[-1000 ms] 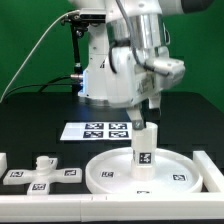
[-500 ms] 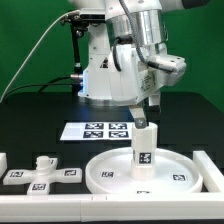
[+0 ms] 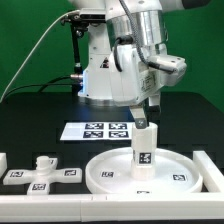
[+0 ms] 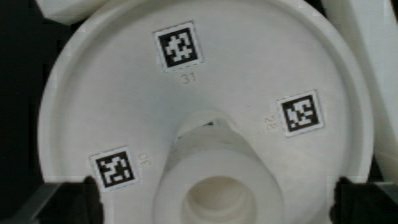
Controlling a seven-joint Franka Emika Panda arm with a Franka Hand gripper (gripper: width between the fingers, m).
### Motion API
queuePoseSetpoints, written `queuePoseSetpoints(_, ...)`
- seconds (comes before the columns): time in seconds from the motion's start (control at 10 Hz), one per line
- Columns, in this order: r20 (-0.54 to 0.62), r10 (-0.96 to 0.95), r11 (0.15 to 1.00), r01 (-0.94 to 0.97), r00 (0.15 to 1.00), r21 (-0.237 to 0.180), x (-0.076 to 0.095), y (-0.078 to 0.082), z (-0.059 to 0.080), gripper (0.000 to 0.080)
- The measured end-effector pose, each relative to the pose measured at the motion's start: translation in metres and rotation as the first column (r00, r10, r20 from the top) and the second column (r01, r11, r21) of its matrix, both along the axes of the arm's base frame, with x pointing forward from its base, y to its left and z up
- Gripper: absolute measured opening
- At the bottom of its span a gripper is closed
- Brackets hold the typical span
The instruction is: Assemble round table
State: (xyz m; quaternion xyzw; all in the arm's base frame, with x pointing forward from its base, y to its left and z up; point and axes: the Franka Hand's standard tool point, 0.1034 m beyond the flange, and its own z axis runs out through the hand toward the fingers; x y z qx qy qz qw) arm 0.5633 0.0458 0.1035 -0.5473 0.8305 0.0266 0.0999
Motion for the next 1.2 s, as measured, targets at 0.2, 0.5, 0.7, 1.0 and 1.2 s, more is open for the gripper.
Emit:
queuePoseSetpoints(0.2,0.042,0.200,0.979,-0.198,0.979,-0.036,0.003,-0.014,0.008,0.0649)
queuePoseSetpoints(0.5,0.081,0.456,0.888,-0.448,0.886,-0.099,0.008,-0.025,0.015,0.0649)
queuePoseSetpoints(0.7,0.077,0.438,0.898,-0.431,0.896,-0.090,0.007,-0.015,0.014,0.0649)
queuePoseSetpoints(1.0,0.081,0.708,0.704,-0.692,0.702,-0.158,0.007,-0.032,0.016,0.0649)
queuePoseSetpoints(1.2,0.063,0.877,0.478,-0.848,0.477,-0.229,0.006,-0.061,0.013,0.0649)
